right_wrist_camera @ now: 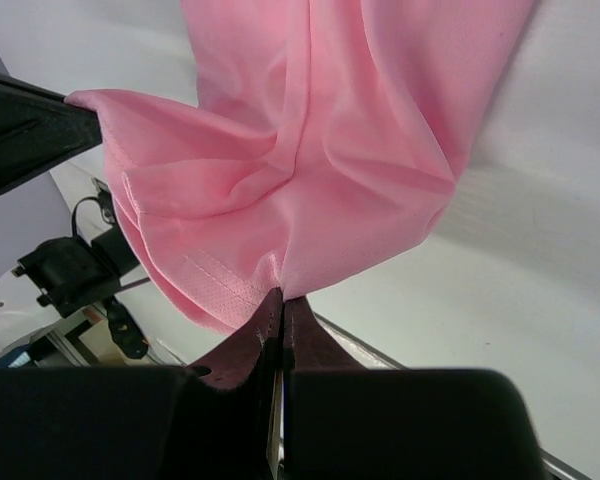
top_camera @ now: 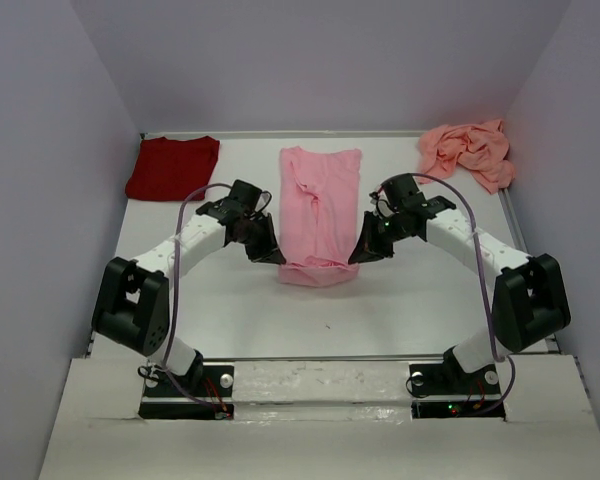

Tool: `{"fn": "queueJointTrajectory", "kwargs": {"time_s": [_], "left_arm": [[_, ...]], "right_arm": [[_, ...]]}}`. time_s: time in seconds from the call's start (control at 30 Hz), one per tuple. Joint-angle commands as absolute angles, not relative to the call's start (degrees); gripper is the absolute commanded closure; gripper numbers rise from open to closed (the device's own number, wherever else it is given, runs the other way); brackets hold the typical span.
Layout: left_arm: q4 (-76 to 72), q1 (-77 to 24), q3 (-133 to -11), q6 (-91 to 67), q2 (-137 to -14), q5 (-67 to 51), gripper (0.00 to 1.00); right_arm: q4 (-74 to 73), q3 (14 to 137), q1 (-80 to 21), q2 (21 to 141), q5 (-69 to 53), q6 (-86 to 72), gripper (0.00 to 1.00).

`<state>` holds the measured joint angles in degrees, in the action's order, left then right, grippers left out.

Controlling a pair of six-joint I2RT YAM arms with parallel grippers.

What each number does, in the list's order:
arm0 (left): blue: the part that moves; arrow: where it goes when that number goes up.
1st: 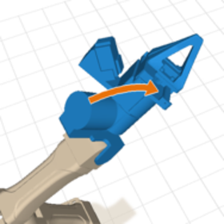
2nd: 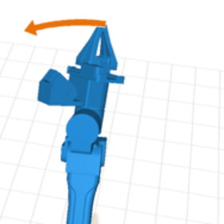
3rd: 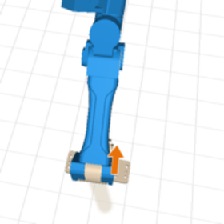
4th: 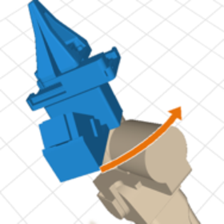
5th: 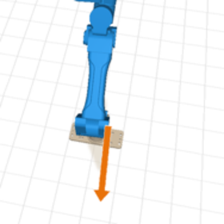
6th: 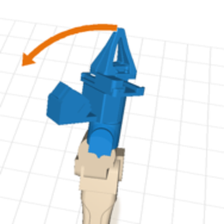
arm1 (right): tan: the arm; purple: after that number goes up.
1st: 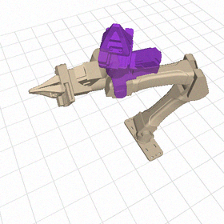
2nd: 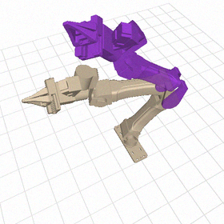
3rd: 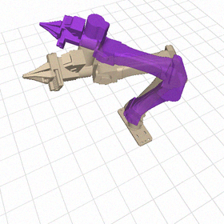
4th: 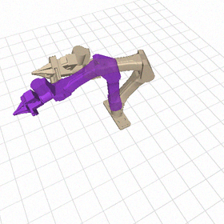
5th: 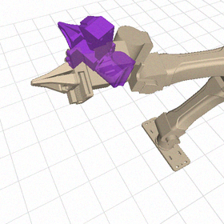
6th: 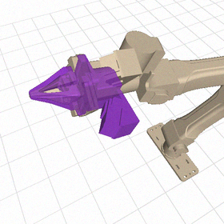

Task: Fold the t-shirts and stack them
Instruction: Fold the tshirt

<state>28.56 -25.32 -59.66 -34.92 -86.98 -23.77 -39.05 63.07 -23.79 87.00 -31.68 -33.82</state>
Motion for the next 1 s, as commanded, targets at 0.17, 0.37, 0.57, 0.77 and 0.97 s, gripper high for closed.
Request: {"fn": "queueJointTrajectory", "kwargs": {"time_s": [0.17,0.37,0.57,0.77,0.97], "left_arm": [[33.0,-22.9,-68.6,-30.8,-90.2,-24.3,1.00],[35.3,-21.4,-73.6,-28.7,-92.6,-24.1,1.00],[37.0,-21.0,-78.4,-27.1,-95.7,-23.7,1.00],[37.9,-20.7,-83.2,-26.4,-99.5,-23.9,1.00],[39.0,-20.2,-88.8,-25.8,-102.7,-23.7,1.00]], "right_arm": [[-41.5,70.7,-21.4,89.9,-31.6,-30.9,1.00],[-42.8,74.5,-20.1,91.8,-31.8,-29.9,1.00],[-43.2,77.3,-19.6,94.5,-32.1,-29.2,1.00],[-43.5,80.8,-18.3,97.3,-32.3,-28.2,1.00],[-44.2,84.5,-17.2,99.9,-32.9,-26.8,1.00]]}}
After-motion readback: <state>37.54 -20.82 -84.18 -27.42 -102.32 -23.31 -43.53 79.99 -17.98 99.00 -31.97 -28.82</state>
